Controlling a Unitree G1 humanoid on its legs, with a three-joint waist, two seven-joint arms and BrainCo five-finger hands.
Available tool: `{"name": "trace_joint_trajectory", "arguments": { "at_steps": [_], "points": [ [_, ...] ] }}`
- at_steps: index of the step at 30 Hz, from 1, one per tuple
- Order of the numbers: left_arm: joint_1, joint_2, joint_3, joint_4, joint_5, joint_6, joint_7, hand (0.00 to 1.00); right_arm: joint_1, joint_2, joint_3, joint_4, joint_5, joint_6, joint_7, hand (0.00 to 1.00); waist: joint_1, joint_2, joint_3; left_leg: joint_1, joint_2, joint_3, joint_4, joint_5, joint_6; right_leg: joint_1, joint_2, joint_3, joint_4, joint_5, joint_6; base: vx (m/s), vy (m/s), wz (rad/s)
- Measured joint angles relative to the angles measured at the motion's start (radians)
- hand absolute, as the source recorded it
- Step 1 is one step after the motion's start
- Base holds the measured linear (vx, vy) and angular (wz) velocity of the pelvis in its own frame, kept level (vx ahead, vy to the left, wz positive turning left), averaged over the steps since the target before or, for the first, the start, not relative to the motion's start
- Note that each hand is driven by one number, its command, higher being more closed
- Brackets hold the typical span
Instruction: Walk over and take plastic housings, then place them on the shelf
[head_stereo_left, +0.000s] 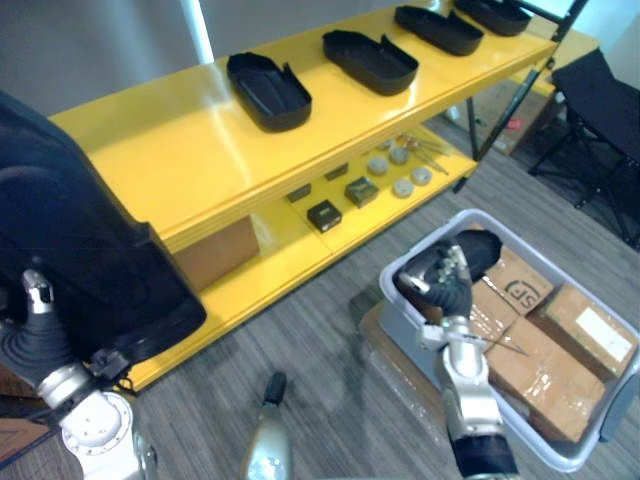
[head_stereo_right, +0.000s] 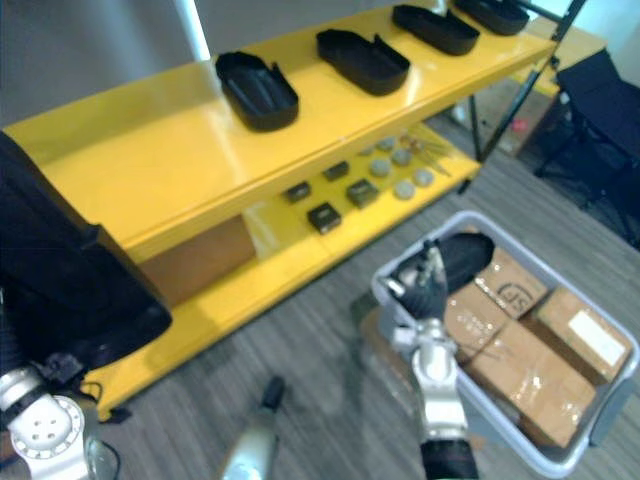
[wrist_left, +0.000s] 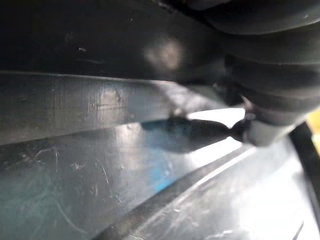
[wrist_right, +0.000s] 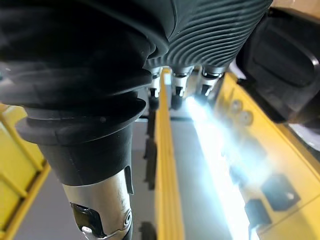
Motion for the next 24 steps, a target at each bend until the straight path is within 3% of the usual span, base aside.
{"name": "trace_joint_trajectory", "arguments": {
  "at_steps": [4, 6, 7, 9, 10, 11, 12, 13, 14, 15, 16, 18, 19, 21, 22, 23, 24],
  "points": [
    [0.0, 0.0, -0.007, 0.0, -0.002, 0.0, 0.0, 1.0, -0.032, 0.004, 0.006, -0.003, 0.017, -0.013, 0.007, 0.0, 0.013, -0.002, 0.002, -0.085, -0.029, 0.006, 0.166, -0.101, 0.006, 0.009, -0.017, -0.015, -0.021, 0.005, 0.001, 0.01, 0.088, 0.05],
    [0.0, 0.0, -0.004, 0.0, -0.002, -0.001, 0.0, 1.0, -0.058, 0.004, 0.006, 0.0, 0.016, -0.013, 0.006, 0.0, 0.024, -0.005, 0.003, -0.127, -0.037, 0.034, 0.274, -0.172, 0.017, 0.01, -0.038, -0.014, -0.01, -0.008, -0.022, 0.06, 0.163, -0.09],
    [0.003, 0.0, -0.002, 0.0, -0.002, -0.001, 0.0, 1.0, -0.069, 0.007, 0.006, 0.006, 0.015, -0.013, 0.004, 0.0, 0.024, -0.02, 0.011, -0.139, -0.039, 0.095, 0.357, -0.237, 0.067, 0.018, -0.072, -0.012, 0.024, -0.023, -0.056, 0.18, 0.219, 0.02],
    [0.011, -0.003, -0.009, 0.006, -0.002, -0.001, -0.001, 1.0, -0.063, -0.001, 0.008, 0.011, 0.013, -0.013, 0.003, 0.0, 0.016, -0.004, 0.006, -0.142, -0.046, 0.114, 0.452, -0.31, 0.057, -0.009, -0.129, 0.018, 0.214, -0.005, -0.108, 0.22, 0.226, 0.2],
    [0.008, 0.002, -0.012, 0.008, -0.002, -0.001, -0.001, 1.0, -0.061, -0.001, 0.007, 0.012, 0.013, -0.011, -0.005, 0.0, 0.014, -0.009, 0.006, -0.119, -0.058, 0.112, 0.452, -0.328, 0.066, -0.056, -0.166, 0.057, 0.336, 0.044, -0.181, 0.3, 0.301, 0.3],
    [0.009, 0.012, -0.012, 0.009, -0.003, -0.001, 0.0, 1.0, -0.067, 0.001, 0.007, 0.012, 0.012, -0.01, -0.013, 0.0, 0.01, -0.011, 0.007, -0.068, -0.069, 0.104, 0.424, -0.345, 0.087, -0.123, -0.193, 0.131, 0.48, 0.218, -0.299, 0.33, 0.297, 0.29],
    [0.008, 0.019, -0.014, 0.009, -0.003, -0.001, 0.0, 1.0, -0.069, 0.002, 0.006, 0.013, 0.012, -0.01, -0.014, 0.0, 0.002, -0.011, 0.007, -0.043, -0.076, 0.092, 0.407, -0.35, 0.095, -0.144, -0.192, 0.172, 0.524, 0.287, -0.3, 0.43, 0.299, 0.54],
    [0.002, 0.049, -0.023, 0.016, -0.003, -0.001, 0.005, 1.0, -0.078, 0.007, 0.009, 0.016, 0.002, -0.01, -0.014, 0.0, -0.019, -0.005, 0.01, -0.004, -0.086, 0.05, 0.38, -0.356, 0.114, -0.198, -0.161, 0.256, 0.661, 0.245, -0.237, 0.38, 0.171, 0.73],
    [-0.01, 0.065, -0.028, 0.029, -0.003, 0.0, 0.006, 1.0, -0.084, 0.008, 0.013, 0.019, -0.009, -0.01, -0.013, 0.0, -0.033, -0.006, 0.01, 0.032, -0.096, 0.025, 0.357, -0.356, 0.128, -0.235, -0.125, 0.293, 0.748, 0.147, -0.203, 0.38, 0.144, 0.94],
    [-0.022, 0.074, -0.036, 0.046, -0.001, 0.002, 0.007, 1.0, -0.086, 0.008, 0.018, 0.026, -0.013, -0.01, -0.013, 0.0, -0.038, -0.006, 0.01, 0.095, -0.108, 0.002, 0.316, -0.359, 0.139, -0.27, -0.079, 0.301, 0.804, 0.065, -0.194, 0.31, 0.098, 0.71],
    [-0.024, 0.075, -0.038, 0.049, -0.002, 0.002, 0.008, 1.0, -0.086, 0.008, 0.021, 0.028, -0.015, -0.01, -0.013, 0.0, -0.039, -0.005, 0.011, 0.126, -0.112, 0.0, 0.297, -0.355, 0.14, -0.28, -0.063, 0.291, 0.8, 0.036, -0.194, 0.32, 0.093, 0.65],
    [-0.048, 0.077, -0.038, 0.049, -0.002, 0.001, 0.013, 1.0, -0.091, 0.002, 0.024, 0.028, -0.024, -0.011, -0.013, 0.0, -0.06, 0.003, 0.009, 0.202, -0.137, -0.065, 0.249, -0.358, 0.143, -0.348, 0.001, 0.262, 0.664, -0.052, -0.215, 0.48, 0.038, 0.87],
    [-0.063, 0.077, -0.04, 0.052, -0.002, 0.001, 0.013, 1.0, -0.094, -0.004, 0.023, 0.028, -0.023, -0.011, -0.012, 0.0, -0.069, 0.009, 0.01, 0.208, -0.139, -0.09, 0.241, -0.358, 0.143, -0.366, 0.024, 0.27, 0.598, -0.058, -0.214, 0.44, -0.061, 1.24],
    [-0.121, 0.078, -0.055, 0.093, -0.001, 0.0, 0.019, 1.0, -0.092, -0.023, 0.017, 0.028, -0.024, -0.011, -0.012, 0.0, -0.091, 0.022, 0.01, 0.224, -0.153, -0.169, 0.229, -0.364, 0.13, -0.405, 0.103, 0.405, 0.376, -0.054, -0.187, 0.28, -0.115, 1.27],
    [-0.157, 0.078, -0.077, 0.136, -0.001, 0.001, 0.021, 1.0, -0.089, -0.026, -0.005, 0.027, -0.024, -0.01, -0.012, 0.0, -0.098, 0.021, 0.009, 0.24, -0.172, -0.218, 0.229, -0.372, 0.117, -0.414, 0.13, 0.532, 0.263, -0.027, -0.142, 0.24, -0.15, 1.48],
    [-0.166, 0.078, -0.093, 0.159, 0.0, 0.004, 0.02, 1.0, -0.086, -0.026, -0.018, 0.025, -0.025, -0.009, -0.013, 0.0, -0.111, 0.016, 0.006, 0.253, -0.196, -0.25, 0.232, -0.38, 0.104, -0.406, 0.121, 0.585, 0.197, 0.008, -0.111, 0.3, -0.244, 1.77],
    [-0.158, 0.08, -0.109, 0.163, 0.008, 0.009, 0.02, 1.0, -0.079, -0.028, -0.02, 0.013, -0.025, -0.008, -0.011, 0.0, -0.119, -0.007, -0.007, 0.266, -0.231, -0.274, 0.237, -0.399, 0.081, -0.405, 0.08, 0.59, 0.156, 0.121, -0.131, 0.3, -0.322, 1.5]
  ]
}}
